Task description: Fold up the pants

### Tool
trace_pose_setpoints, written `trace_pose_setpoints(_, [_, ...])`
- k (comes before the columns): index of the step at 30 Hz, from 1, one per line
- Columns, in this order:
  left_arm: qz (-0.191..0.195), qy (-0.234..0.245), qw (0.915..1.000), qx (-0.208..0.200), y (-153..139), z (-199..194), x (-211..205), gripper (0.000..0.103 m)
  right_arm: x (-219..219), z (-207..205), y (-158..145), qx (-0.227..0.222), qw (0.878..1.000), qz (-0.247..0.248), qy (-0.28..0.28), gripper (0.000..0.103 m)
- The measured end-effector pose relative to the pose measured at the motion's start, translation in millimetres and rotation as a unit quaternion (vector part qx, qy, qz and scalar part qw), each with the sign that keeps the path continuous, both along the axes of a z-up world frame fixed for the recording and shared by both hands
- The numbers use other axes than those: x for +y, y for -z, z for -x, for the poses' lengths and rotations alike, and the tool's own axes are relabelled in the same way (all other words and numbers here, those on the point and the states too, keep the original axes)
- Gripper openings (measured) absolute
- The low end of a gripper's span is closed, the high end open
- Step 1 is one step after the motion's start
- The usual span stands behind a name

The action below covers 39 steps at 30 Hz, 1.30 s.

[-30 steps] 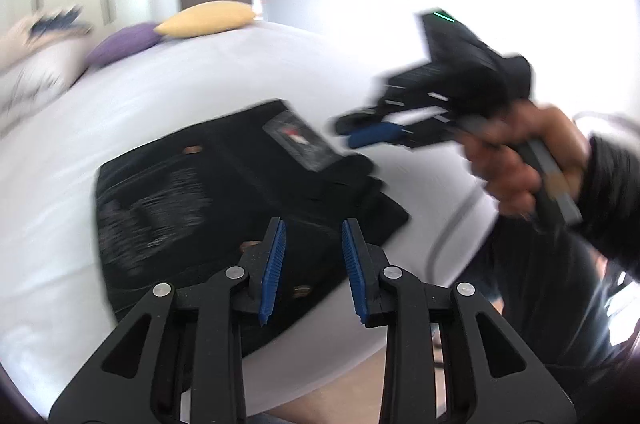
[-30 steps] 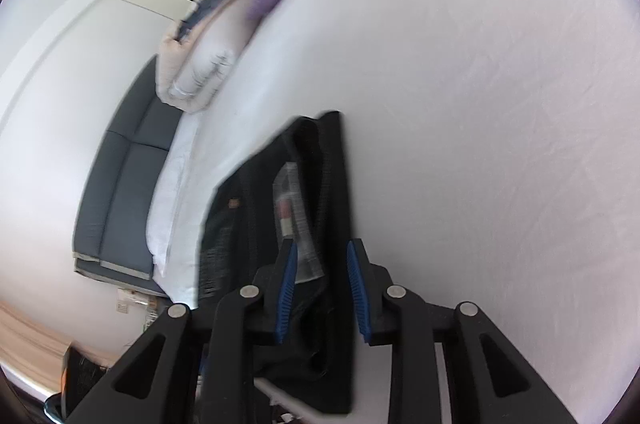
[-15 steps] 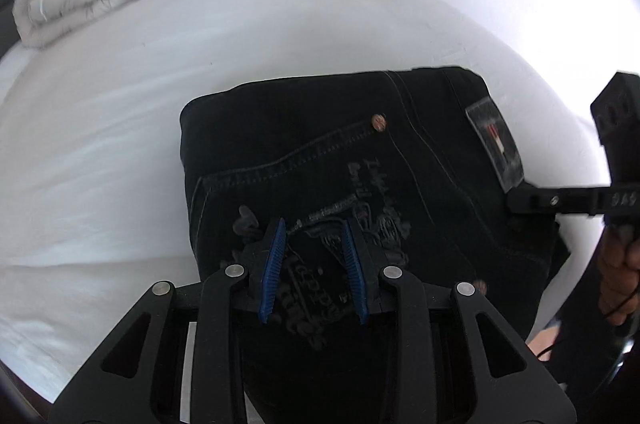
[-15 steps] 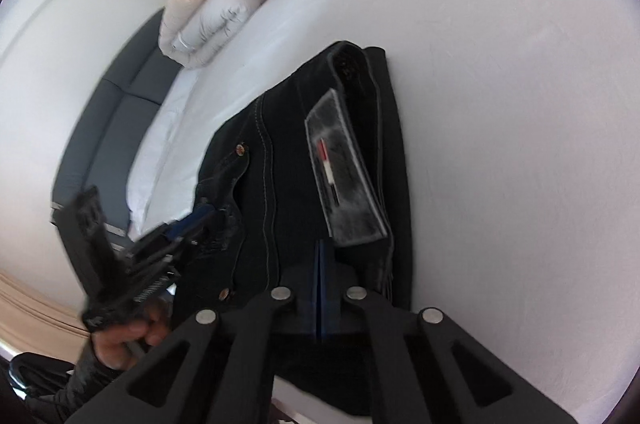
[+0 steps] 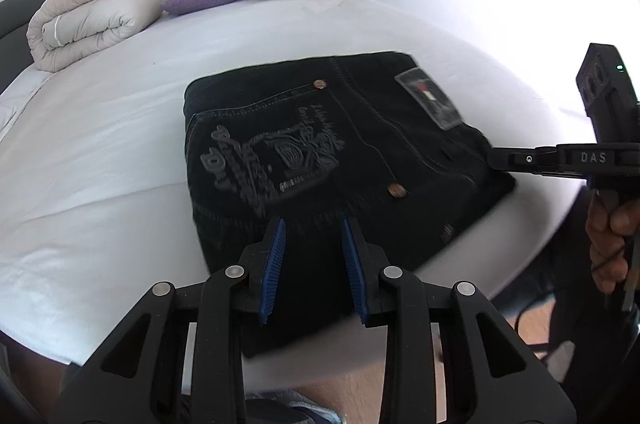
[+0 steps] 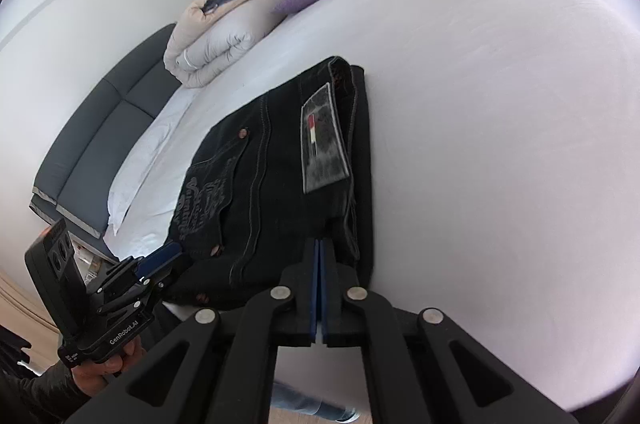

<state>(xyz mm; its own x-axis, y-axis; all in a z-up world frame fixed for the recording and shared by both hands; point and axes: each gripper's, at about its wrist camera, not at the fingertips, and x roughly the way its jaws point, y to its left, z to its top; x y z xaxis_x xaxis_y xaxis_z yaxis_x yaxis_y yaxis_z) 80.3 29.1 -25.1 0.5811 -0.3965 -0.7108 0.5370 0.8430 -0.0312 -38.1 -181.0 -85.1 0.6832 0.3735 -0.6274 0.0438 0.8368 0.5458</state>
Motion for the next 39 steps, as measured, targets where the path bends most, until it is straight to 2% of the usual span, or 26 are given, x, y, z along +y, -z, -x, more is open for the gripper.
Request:
trace_pose_setpoints(1, [0.009, 0.001, 1.0, 0.003, -3.1, 7.0, 3.8, 0.029, -2.1, 6.4, -2.4, 0.001, 1.0, -0.002, -0.002, 0.007])
trace_pose_setpoints(2, [0.021, -0.002, 0.9997, 0.008, -10.2, 16.4, 9.0, 0.029, -4.7, 13.9, -6.6, -0.002, 1.0, 0.0, 0.002, 0.025])
trace_pose_setpoints(3, [0.035, -0.013, 0.9992, 0.013, -15.5, 17.0, 20.0, 0.032, -8.6, 20.6, -11.3, -0.004, 1.0, 0.008, 0.015, 0.049])
trace_pose_setpoints(4, [0.049, -0.029, 0.9982, 0.017, -18.9, 15.4, 31.3, 0.053, -11.7, 26.2, -15.5, -0.008, 1.0, 0.013, 0.025, 0.054])
trace_pose_setpoints(6, [0.078, -0.069, 0.9944, 0.015, -27.4, 8.8, 53.8, 0.081, -22.6, 32.0, -28.0, -0.03, 0.999, 0.005, 0.04, 0.055])
trace_pose_setpoints(7, [0.102, -0.09, 0.9906, 0.011, -32.9, 1.0, 67.4, 0.082, -28.0, 30.4, -35.2, -0.039, 0.998, 0.001, 0.048, 0.055])
trace_pose_setpoints(8, [0.113, -0.098, 0.9887, 0.017, -34.9, -5.4, 74.1, 0.082, -32.0, 25.7, -41.7, -0.042, 0.998, 0.0, 0.05, 0.056])
trace_pose_setpoints(11, [0.14, -0.109, 0.9817, 0.07, -28.9, -38.5, 85.0, 0.082, -37.1, 1.9, -48.3, -0.033, 0.999, 0.001, 0.035, 0.058])
trace_pose_setpoints(15, [0.161, -0.113, 0.9689, 0.151, -5.1, -75.8, 81.8, 0.082, -42.6, -38.5, -29.7, 0.028, 0.999, -0.021, 0.021, 0.059])
trace_pose_setpoints(18, [0.153, -0.108, 0.9647, 0.186, 8.6, -94.2, 69.5, 0.082, -44.1, -62.0, -12.3, 0.064, 0.997, -0.046, 0.023, 0.059])
trace_pose_setpoints(21, [0.141, -0.09, 0.9619, 0.216, 20.6, -109.1, 51.4, 0.082, -36.4, -74.5, -4.1, 0.082, 0.996, -0.034, 0.016, 0.059])
trace_pose_setpoints(24, [0.106, -0.077, 0.9675, 0.217, 25.1, -112.3, 34.6, 0.082, -28.2, -85.1, -3.0, 0.086, 0.996, -0.016, 0.006, 0.059])
trace_pose_setpoints(28, [0.082, -0.065, 0.971, 0.215, 22.1, -118.9, 17.8, 0.069, -14.9, -101.0, -5.2, 0.099, 0.995, 0.02, 0.0, 0.058])
trace_pose_setpoints(35, [0.062, -0.06, 0.9741, 0.209, 17.5, -117.6, 12.5, 0.056, 11.5, -107.7, -11.5, 0.102, 0.989, 0.109, -0.016, 0.045])
trace_pose_setpoints(37, [0.058, -0.058, 0.9756, 0.204, 13.9, -115.5, 10.2, 0.048, 16.7, -106.7, -13.5, 0.1, 0.987, 0.125, -0.018, 0.042])
trace_pose_setpoints(39, [0.052, -0.055, 0.9777, 0.196, 9.7, -112.6, 5.7, 0.04, 23.1, -104.6, -17.1, 0.094, 0.985, 0.145, -0.019, 0.034])
